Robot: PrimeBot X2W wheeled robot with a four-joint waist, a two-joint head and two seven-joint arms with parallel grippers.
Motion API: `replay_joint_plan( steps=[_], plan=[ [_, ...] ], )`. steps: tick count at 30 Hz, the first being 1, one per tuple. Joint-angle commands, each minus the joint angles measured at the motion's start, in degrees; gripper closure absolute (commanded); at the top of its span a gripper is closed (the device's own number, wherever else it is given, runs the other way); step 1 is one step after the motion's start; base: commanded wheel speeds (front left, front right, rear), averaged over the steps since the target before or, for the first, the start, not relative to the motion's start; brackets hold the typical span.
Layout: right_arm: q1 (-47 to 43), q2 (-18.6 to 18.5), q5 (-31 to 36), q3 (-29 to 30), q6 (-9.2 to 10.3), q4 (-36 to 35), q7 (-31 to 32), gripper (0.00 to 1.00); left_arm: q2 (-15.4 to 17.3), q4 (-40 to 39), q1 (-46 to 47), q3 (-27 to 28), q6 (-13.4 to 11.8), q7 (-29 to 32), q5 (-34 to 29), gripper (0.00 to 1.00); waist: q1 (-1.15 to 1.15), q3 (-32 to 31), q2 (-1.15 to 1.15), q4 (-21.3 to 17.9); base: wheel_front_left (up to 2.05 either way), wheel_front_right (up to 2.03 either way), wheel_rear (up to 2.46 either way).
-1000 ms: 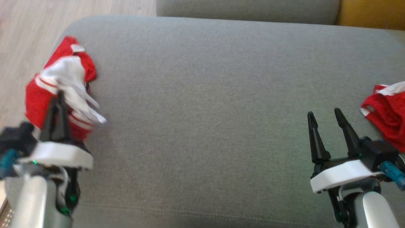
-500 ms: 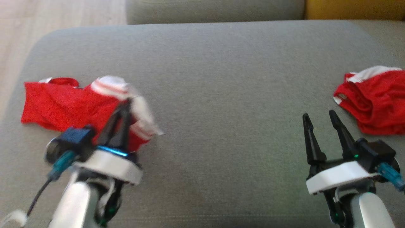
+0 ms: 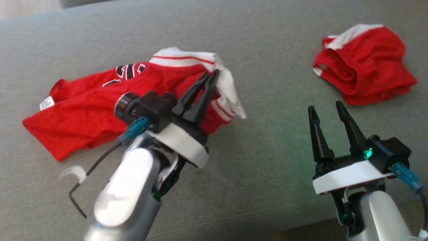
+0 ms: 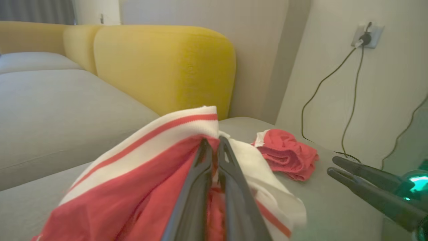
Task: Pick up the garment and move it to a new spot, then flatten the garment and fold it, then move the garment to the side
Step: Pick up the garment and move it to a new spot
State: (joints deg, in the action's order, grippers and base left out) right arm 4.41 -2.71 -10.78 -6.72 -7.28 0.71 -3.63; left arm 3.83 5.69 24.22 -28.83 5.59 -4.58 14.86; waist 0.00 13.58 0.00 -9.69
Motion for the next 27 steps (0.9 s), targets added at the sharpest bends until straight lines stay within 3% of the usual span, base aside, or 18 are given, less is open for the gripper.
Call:
replay_joint_plan(
  steps=[1, 9, 11, 18, 27],
  plan=[
    [2.48, -0.17, -0.67, -1.15, -0.21, -1.68, -0.68, 0.00, -0.10, -1.13, 2.17, 0.87, 0.28, -0.26, 0.41, 1.00, 0.00, 2.14, 0.00, -1.88, 0.00, 0.00, 0.00],
    [3.31, -0.17, -1.91, -0.86, -0.21, -0.52, -2.28, 0.00, -0.76, 7.89, 2.56, -5.84, 1.16, 0.07, 4.51, 1.00, 0.00, 4.43, 0.00, -1.78, 0.00, 0.00, 0.00],
    [3.50, -0.17, -2.03, -0.82, -0.21, -0.08, -2.46, 0.00, -0.81, 9.68, 2.55, -6.57, 1.08, -0.55, 5.11, 0.00, 0.00, 4.33, 0.00, -1.20, 0.00, 0.00, 0.00],
    [3.30, -0.17, -1.68, -0.45, -0.21, 1.19, -2.41, 0.00, -0.65, 10.35, 1.61, -6.84, -0.57, -6.69, 4.95, 0.00, 0.00, 1.67, 0.00, 1.49, 0.00, 0.00, 0.00],
    [1.57, -0.17, -0.74, 0.79, -0.21, 0.98, -1.01, 0.00, 3.98, 5.55, -2.92, 0.55, -8.11, -10.00, 3.32, 0.00, 0.00, -2.59, 0.00, 5.46, 0.00, 0.00, 0.00]
  ],
)
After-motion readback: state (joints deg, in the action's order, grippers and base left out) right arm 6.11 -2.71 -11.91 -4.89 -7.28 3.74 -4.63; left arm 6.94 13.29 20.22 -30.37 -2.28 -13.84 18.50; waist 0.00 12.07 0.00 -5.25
